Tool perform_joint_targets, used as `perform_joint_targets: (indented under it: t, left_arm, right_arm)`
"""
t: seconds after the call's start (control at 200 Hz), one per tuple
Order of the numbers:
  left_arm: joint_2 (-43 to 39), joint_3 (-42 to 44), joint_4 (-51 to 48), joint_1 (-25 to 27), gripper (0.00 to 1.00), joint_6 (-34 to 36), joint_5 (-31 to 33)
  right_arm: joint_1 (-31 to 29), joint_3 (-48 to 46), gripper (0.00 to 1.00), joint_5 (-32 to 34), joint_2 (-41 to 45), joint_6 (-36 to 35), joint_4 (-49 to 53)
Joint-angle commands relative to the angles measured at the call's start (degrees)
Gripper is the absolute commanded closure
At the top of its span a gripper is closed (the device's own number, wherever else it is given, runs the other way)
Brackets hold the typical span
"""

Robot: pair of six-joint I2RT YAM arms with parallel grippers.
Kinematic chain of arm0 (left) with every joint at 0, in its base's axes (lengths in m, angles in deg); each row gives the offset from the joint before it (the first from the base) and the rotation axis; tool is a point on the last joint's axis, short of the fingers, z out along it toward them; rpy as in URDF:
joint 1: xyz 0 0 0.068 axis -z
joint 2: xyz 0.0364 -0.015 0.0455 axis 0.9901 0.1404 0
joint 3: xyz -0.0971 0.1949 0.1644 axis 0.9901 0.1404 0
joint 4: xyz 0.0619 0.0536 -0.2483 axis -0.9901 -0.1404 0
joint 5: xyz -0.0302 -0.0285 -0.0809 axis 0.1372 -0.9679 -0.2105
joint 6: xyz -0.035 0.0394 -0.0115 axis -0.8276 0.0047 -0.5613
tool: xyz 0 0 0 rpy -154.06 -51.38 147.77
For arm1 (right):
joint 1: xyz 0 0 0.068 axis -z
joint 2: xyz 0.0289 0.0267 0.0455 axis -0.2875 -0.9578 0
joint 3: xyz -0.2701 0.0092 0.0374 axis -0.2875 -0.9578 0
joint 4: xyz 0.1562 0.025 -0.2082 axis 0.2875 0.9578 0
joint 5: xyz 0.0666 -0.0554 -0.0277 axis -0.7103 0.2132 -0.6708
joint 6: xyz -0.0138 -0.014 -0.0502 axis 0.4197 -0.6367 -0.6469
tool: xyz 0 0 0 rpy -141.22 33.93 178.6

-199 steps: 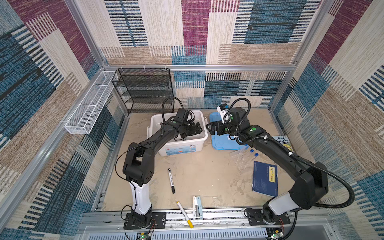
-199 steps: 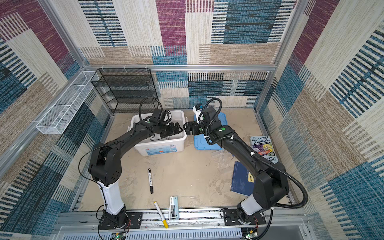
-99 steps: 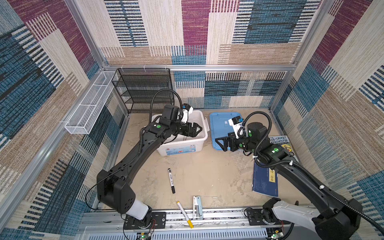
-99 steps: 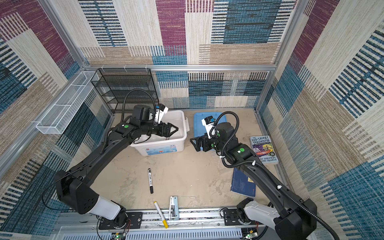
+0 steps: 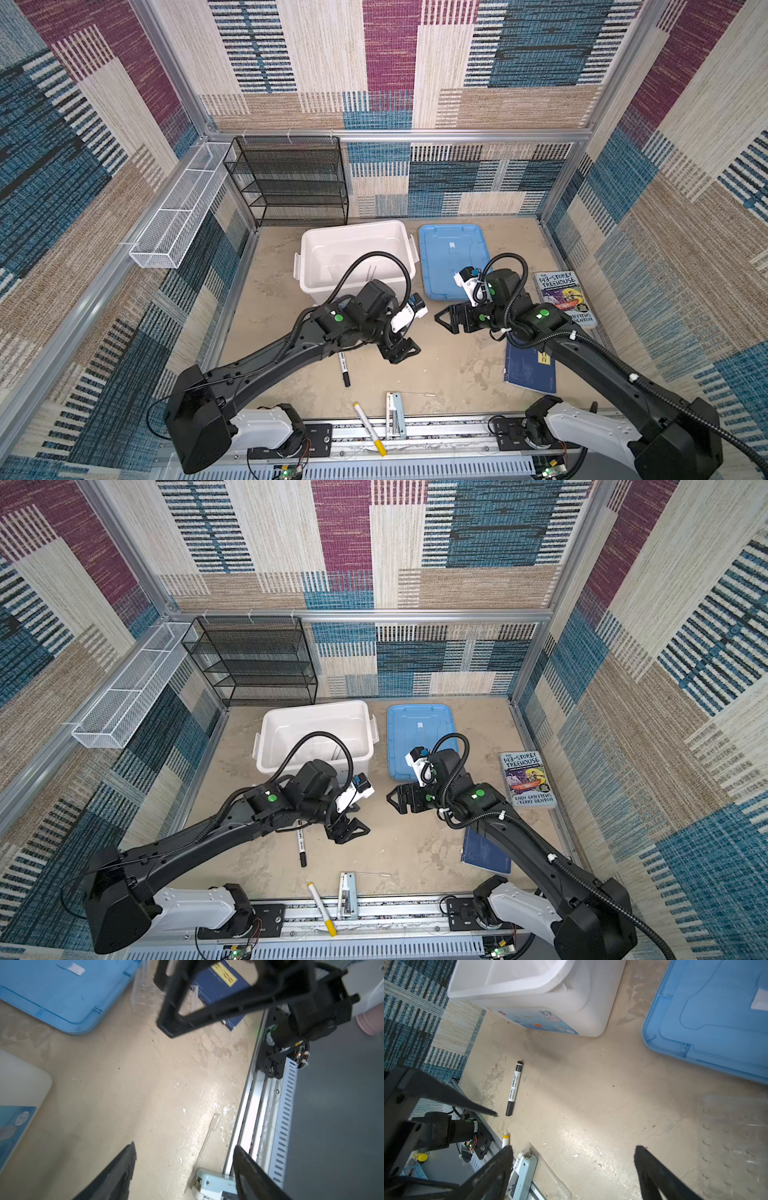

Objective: Organize the chemistry lab equipment
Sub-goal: 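Move the left gripper out of the bin toward the table edge nearest robot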

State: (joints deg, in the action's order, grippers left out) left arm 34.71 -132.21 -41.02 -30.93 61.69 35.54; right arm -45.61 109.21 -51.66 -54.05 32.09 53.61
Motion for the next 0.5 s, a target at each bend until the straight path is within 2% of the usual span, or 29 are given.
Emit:
perform_joint_targets:
  t: [0.0, 0.17, 0.26, 0.381, 0.496]
  left_arm:
    - [-0.6, 2.7, 6.4, 3.2, 0.28, -0.4, 3.9]
    - [1.3, 8.6, 12.1, 8.8, 0.31, 2.2, 9.8]
    - [3.5, 8.9, 12.1, 11.2, 0.36, 3.6, 11.0]
    - [7.2, 8.6, 11.4, 14.7, 0.37, 5.7, 14.5]
    - [10.1, 8.5, 12.0, 16.1, 0.43, 6.2, 14.7]
  right_arm:
    - [0.0, -0.6, 0.09, -0.6, -0.8, 1.2, -0.4]
    - [0.1, -1.8, 0.11, -0.3, -1.2, 1.5, -1.6]
    - [0.1, -2.2, 0.12, -1.0, -0.2, 1.0, -1.9]
    - [0.2, -2.6, 0.12, -1.1, -0.1, 0.4, -2.1]
    - [0.3, -3.1, 0.12, -0.8, -1.2, 0.3, -2.7]
